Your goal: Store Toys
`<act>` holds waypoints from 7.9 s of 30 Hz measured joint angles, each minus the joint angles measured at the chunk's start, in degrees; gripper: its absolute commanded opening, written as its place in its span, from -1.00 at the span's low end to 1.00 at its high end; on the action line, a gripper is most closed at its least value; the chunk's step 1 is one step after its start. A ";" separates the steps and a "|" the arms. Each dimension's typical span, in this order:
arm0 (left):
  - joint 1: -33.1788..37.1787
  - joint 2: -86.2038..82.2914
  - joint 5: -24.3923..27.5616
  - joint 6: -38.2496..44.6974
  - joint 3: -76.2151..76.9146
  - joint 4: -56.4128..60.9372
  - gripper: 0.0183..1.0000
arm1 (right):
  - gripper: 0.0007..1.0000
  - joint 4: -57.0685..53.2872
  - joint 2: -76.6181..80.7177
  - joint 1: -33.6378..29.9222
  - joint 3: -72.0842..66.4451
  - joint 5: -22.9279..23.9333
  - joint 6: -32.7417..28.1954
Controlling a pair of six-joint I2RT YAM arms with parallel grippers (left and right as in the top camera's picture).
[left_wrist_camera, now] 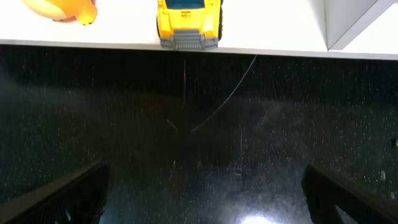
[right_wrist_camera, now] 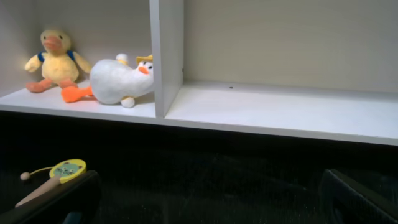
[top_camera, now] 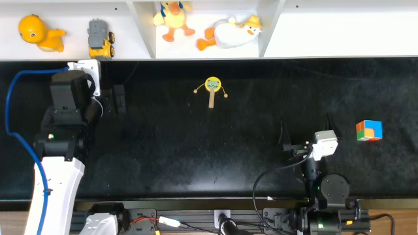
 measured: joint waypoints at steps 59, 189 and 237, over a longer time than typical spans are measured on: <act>3.08 -62.20 -2.89 -11.39 -52.43 31.67 1.00 | 0.99 0.00 0.00 0.02 0.00 0.00 0.00; 2.80 -62.20 1.62 -3.50 -52.61 31.39 0.99 | 0.93 -25.83 62.12 17.88 48.35 -9.62 10.62; 2.80 -62.20 1.62 -3.50 -52.61 31.39 1.00 | 0.25 -25.44 108.34 38.23 70.01 7.67 27.15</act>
